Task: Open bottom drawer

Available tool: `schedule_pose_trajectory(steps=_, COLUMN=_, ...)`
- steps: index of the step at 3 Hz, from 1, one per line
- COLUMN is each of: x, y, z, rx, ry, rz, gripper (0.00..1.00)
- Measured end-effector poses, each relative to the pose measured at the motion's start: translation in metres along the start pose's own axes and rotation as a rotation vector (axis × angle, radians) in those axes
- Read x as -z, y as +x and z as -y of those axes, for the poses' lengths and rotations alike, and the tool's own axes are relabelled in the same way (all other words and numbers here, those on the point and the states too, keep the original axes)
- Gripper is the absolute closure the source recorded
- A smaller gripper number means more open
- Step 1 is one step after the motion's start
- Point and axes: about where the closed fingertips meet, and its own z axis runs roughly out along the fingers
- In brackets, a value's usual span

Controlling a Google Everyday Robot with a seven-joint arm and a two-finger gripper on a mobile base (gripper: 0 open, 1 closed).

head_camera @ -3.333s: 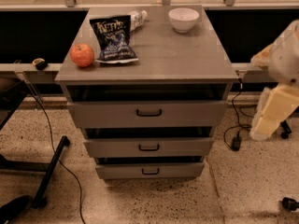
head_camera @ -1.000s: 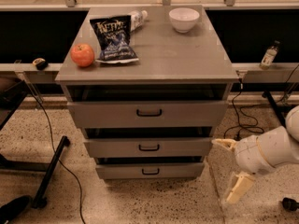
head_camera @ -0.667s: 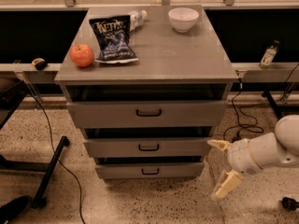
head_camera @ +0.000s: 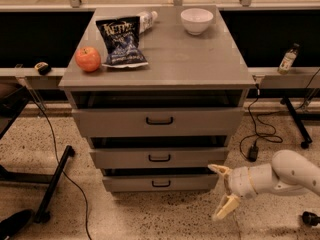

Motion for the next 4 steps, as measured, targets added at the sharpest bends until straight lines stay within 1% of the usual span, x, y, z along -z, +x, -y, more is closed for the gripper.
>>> schedule_pose_trajectory(steps=1, x=-0.019, y=0.016, z=-0.006, rx=-0.007, ry=-0.023, rz=0.027, gripper=0.0)
schedule_pose_trajectory(steps=2, x=-0.011, y=0.014, z=0.007, rx=0.049, ry=0.051, rz=0.095, gripper=0.0)
schedule_pose_trajectory(steps=3, x=-0.011, y=0.027, z=0.007, rx=0.21, ry=0.099, rz=0.191, gripper=0.0)
schedule_pose_trajectory(steps=4, x=-0.014, y=0.027, z=0.007, rx=0.287, ry=0.106, rz=0.197, gripper=0.0)
